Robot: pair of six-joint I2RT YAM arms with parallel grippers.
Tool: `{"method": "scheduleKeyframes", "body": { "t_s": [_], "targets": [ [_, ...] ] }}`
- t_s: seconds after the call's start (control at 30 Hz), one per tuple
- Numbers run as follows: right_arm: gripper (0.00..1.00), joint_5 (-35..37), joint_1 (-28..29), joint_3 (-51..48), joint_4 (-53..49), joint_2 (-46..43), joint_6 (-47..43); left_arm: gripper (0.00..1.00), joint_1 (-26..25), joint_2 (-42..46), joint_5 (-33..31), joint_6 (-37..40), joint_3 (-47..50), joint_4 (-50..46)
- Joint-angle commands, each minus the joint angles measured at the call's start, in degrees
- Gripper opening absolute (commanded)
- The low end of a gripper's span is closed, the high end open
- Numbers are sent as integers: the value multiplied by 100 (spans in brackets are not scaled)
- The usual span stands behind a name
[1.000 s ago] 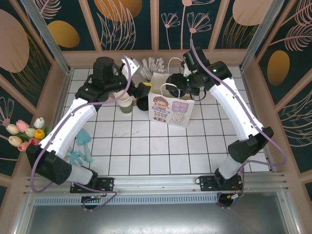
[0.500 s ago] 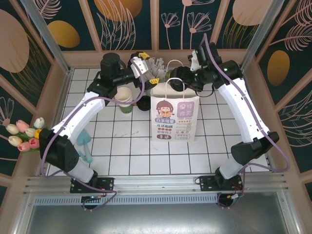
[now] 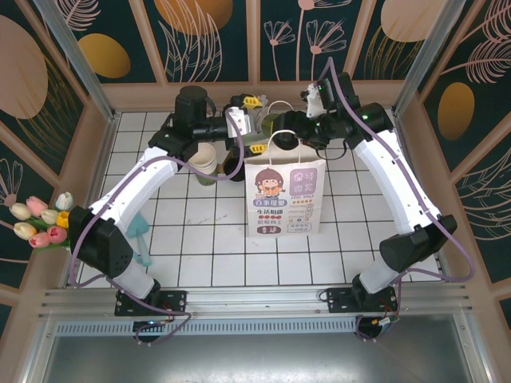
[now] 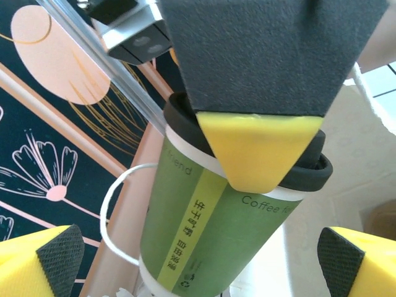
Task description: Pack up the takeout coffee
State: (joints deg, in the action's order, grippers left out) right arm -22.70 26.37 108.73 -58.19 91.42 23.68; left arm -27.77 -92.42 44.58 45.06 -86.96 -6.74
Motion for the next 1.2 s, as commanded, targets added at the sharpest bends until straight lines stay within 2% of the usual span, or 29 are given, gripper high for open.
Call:
{"method": "scheduleKeyframes", "body": {
  "t_s": [0.0,0.23,0.5,0.9,1.07,1.13,1.17],
  "targets": [
    [59,-146,134,285,242,-45,-268,98,-36,-99,19,313,-146,-160],
    [59,-252,342,-226,601,-315,-418,98,-81,-316,-36,290,-343,-312],
    [59,-585,351,-393,855,-568,-276,91,-224,-327,-388,455,-94,-354],
    [59,-907,408,-880,1406,-813,-337,73,-244,-49,-204,-164,524,429],
    [60,-932,465,-1011,1510,-914,-386,62,-272,-58,-168,-313,540,516],
    [59,-921,465,-1053,1555,-915,-386,67,-273,-57,-166,-349,540,527],
    [59,-937,465,-1068,1573,-915,-404,79,-278,-70,-153,-374,519,519]
  ]
}}
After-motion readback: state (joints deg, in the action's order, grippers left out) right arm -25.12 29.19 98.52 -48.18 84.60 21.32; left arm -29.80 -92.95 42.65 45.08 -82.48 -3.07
